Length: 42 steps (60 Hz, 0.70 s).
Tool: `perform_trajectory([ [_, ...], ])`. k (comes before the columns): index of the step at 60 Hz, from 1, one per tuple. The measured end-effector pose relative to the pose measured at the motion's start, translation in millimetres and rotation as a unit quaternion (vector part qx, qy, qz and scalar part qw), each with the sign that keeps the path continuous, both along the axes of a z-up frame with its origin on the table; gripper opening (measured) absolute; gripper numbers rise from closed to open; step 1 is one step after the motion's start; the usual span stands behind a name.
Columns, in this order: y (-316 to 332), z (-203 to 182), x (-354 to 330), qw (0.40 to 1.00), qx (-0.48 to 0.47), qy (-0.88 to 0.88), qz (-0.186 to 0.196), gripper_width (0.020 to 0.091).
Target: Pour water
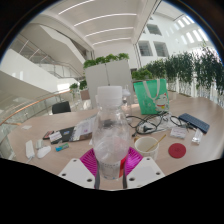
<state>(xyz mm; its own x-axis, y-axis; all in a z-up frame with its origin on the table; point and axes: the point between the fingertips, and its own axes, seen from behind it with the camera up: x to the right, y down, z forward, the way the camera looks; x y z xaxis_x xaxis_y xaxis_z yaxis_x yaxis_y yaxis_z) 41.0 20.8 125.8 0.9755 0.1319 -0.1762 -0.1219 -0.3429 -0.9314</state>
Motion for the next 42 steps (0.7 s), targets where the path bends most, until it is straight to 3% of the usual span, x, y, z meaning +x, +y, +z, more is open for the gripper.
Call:
perform_trajectory([
  [8, 33.9, 32.0, -38.0, 0.975, -0.053, 0.209, 0.043, 0.0307],
  [15, 52.4, 44.4, -52.0, 0.876, -0.128, 0.461, 0.054, 0.0306],
  [27, 75.6, 84.0, -29.6, 0.588, -0.169, 0.790, 0.041, 0.0306],
  [28, 79.0, 82.2, -39.6, 0.584, -0.169, 0.793, 0.024, 0.0306],
  [34, 86.1, 74.6, -35.5, 0.535, -0.178, 0.826, 0.002, 0.0307],
  [42, 85.2, 78.0, -35.9, 0.493, -0.179, 0.851, -0.002, 0.0305],
])
